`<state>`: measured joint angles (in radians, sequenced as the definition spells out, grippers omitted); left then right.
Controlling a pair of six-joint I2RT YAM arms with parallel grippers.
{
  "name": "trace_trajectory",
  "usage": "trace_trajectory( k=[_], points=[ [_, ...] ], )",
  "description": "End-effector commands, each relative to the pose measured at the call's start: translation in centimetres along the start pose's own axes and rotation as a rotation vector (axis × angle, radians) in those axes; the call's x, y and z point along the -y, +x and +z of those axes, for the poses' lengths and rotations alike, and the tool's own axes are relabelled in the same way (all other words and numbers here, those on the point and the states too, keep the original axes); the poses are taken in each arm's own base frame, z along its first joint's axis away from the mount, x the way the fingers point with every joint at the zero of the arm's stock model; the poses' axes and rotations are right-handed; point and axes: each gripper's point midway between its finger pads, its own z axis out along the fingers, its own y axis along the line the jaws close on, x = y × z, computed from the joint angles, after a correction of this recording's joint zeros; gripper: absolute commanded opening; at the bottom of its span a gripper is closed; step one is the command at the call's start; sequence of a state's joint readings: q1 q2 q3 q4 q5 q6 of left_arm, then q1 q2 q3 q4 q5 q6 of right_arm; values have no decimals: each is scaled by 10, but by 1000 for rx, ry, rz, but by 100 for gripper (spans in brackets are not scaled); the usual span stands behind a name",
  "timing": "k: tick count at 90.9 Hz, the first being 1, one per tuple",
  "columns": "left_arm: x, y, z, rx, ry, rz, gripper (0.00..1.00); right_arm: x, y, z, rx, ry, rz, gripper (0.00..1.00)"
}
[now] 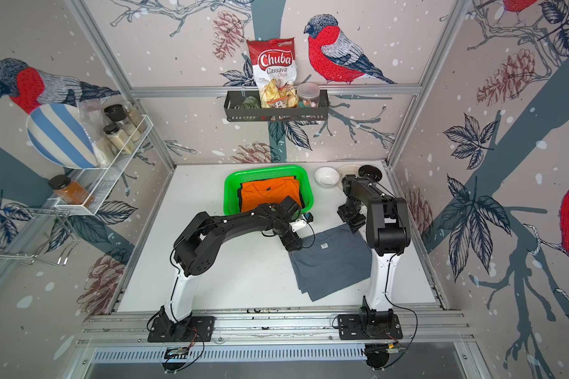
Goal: Put the folded t-shirts into the basket
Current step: Pick up the T-shirt from the center of the board.
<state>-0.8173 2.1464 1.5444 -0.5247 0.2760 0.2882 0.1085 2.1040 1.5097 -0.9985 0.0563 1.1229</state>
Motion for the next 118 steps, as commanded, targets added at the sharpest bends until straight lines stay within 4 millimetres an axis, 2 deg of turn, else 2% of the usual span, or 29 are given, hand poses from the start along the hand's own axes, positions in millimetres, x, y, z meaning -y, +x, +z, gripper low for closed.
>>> trace_trajectory(
  k=[1,11,22,35,56,68,105,118],
  points=[
    [20,39,12,-144,78,-58,80,16,7,24,-40,90,-10,60],
    [25,46,15,-166,91,-57,78,18,5,24,-34,94,-6,45],
    [29,49,16,-168,107,-63,77,22,4,24,-36,90,6,18],
    [35,49,12,-166,128,-50,82,19,7,16,-49,42,5,0],
    [51,54,-2,-171,215,37,95,8,14,-17,-65,-98,-16,0],
    [56,62,-6,-147,222,92,95,10,18,-41,-39,-166,-24,0],
    [33,64,14,-134,102,95,87,23,43,-83,13,-319,-76,0],
    [29,66,12,-130,69,72,93,29,47,-96,28,-359,-81,0]
  ],
)
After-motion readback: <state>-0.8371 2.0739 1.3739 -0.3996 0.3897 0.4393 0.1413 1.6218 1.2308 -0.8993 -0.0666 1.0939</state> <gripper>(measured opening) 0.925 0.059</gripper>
